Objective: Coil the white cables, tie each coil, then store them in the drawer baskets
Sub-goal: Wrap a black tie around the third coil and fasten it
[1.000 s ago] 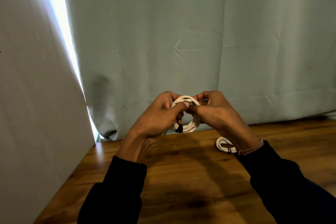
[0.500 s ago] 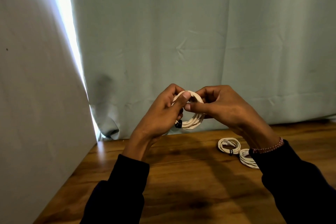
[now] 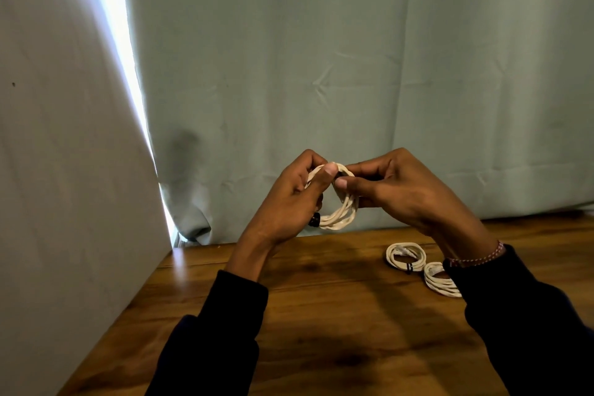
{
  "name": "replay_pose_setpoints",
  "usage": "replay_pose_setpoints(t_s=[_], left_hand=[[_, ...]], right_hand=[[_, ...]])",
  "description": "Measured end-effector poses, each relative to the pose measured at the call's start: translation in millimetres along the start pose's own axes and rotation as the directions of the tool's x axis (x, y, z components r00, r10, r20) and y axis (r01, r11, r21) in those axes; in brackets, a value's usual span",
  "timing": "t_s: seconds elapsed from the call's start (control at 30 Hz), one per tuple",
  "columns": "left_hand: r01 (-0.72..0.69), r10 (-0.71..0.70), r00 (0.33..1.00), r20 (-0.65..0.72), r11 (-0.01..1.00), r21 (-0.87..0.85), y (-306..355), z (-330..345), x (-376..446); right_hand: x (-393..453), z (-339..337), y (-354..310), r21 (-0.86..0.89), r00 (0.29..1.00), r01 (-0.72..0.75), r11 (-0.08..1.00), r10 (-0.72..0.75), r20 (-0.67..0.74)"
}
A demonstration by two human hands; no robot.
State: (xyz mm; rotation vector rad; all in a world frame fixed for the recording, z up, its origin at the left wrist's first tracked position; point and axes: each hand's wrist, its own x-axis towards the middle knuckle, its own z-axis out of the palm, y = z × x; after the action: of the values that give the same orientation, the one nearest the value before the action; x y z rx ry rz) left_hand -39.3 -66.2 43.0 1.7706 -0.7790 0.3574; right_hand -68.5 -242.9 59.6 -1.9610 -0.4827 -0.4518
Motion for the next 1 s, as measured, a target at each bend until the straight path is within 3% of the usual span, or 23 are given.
replay_pose_setpoints(t_s=[0.1, 0.27, 0.33, 0.4, 0.47, 0.53, 0.63, 0.73, 0.83, 1.0], left_hand=[[0.043, -0.043, 0.999, -0.006, 0.999, -0.017, -1, -2, 0], [0.019, -0.013, 0.998, -0.067, 0.995, 0.094, 6, -12, 1], [0.105, -0.096, 0.993, -0.069, 0.984, 0.145, 11, -17, -1], [0.304, -0.302, 0.953, -0.036, 0.936, 0.176, 16, -24, -3], [0.514, -0.513, 0.856, 0.06, 0.858, -0.008, 21, -28, -3], [0.608, -0.587, 0.793, 0.16, 0.78, -0.149, 24, -26, -2], [0.55, -0.55, 0.828, 0.109, 0.761, -0.344, 25, -21, 0], [0.463, -0.529, 0.849, 0.002, 0.741, -0.486, 21, -23, 2], [0.414, -0.516, 0.85, -0.105, 0.778, -0.472, 16, -24, 3], [0.367, -0.48, 0.859, -0.177, 0.82, -0.439, 10, -22, 5]], right_hand=[[1, 6, 1, -0.089, 0.998, 0.019, 0.996, -0.024, -0.063], [1, 5, 0, -0.218, 0.975, 0.106, 0.97, -0.144, -0.168], [2, 5, 2, -0.218, 0.94, 0.19, 0.957, -0.241, -0.24], [2, 6, 5, -0.31, 0.881, 0.278, 0.909, -0.37, -0.295], [2, 9, 6, -0.433, 0.81, 0.349, 0.831, -0.5, -0.306], [3, 11, 7, -0.483, 0.761, 0.421, 0.767, -0.589, -0.272], [7, 12, 10, -0.531, 0.743, 0.496, 0.687, -0.652, -0.15], [9, 5, 10, -0.51, 0.807, 0.501, 0.699, -0.59, -0.017], [7, -3, 6, -0.388, 0.903, 0.407, 0.827, -0.428, 0.036], [6, -2, 4, -0.064, 0.957, 0.174, 0.983, -0.184, -0.224]])
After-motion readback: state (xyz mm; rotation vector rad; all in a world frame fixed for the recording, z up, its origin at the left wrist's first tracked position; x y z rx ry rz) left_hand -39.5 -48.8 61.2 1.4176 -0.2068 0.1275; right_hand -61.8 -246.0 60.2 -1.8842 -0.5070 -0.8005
